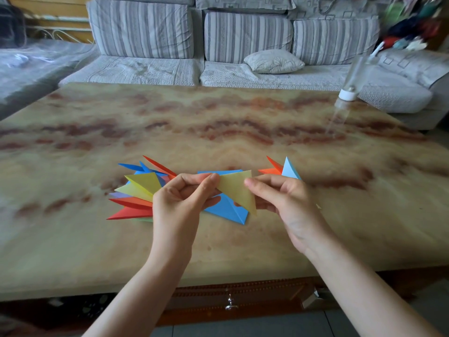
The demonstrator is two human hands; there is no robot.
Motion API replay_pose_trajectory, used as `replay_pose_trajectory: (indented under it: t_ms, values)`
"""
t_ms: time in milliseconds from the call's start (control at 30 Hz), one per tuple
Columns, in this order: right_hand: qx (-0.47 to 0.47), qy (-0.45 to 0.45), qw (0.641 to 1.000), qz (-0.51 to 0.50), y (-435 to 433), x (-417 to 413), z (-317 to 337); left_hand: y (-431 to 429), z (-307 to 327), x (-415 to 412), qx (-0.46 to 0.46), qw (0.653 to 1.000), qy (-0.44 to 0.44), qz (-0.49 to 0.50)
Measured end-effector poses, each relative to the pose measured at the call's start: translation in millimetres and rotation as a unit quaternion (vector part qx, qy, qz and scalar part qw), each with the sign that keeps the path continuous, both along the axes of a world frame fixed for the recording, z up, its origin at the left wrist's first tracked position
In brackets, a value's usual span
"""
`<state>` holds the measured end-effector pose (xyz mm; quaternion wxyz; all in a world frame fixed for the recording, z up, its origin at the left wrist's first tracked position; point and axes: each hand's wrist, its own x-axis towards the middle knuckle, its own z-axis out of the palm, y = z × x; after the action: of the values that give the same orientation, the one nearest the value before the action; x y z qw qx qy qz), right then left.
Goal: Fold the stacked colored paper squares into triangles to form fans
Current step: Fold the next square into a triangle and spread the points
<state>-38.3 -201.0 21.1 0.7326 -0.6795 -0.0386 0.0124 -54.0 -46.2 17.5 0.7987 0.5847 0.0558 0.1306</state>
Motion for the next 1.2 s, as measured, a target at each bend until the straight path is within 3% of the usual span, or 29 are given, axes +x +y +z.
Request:
replay_pose_trajectory:
  t_ms: [200, 300, 467, 600, 900, 1200]
  values:
    - [-0.01, -0.025, 1.0, -0.01, -1.7, 0.5, 0.5, 3.5, 2.1, 2.6, 0.031, 0.998, 0.034, -0.049]
    - [-0.031, -0.038, 0.999, 0.007, -1.4, -0.6, -0.9, 10.1, 3.2, 6.4, 0.112, 0.99, 0.039, -0.077]
    - [-0.084, -0.064, 0.993, 0.057, 3.1, -4.7, -4.7, 8.9, 3.9, 4.7, 0.258, 0.958, -0.027, -0.124]
    - [-0.093, -0.068, 0.991, 0.076, 4.0, -5.5, -5.5, 7.4, 0.2, 5.5, 0.246, 0.962, -0.032, -0.115]
    - [-0.149, -0.029, 0.984, 0.089, 2.6, -1.4, -2.3, 2.9, -6.8, 4.6, 0.26, 0.965, -0.046, 0.005]
    - [-0.149, -0.025, 0.98, 0.127, -4.4, -1.1, -4.0, 1.4, -7.2, 7.2, 0.277, 0.959, -0.047, 0.037]
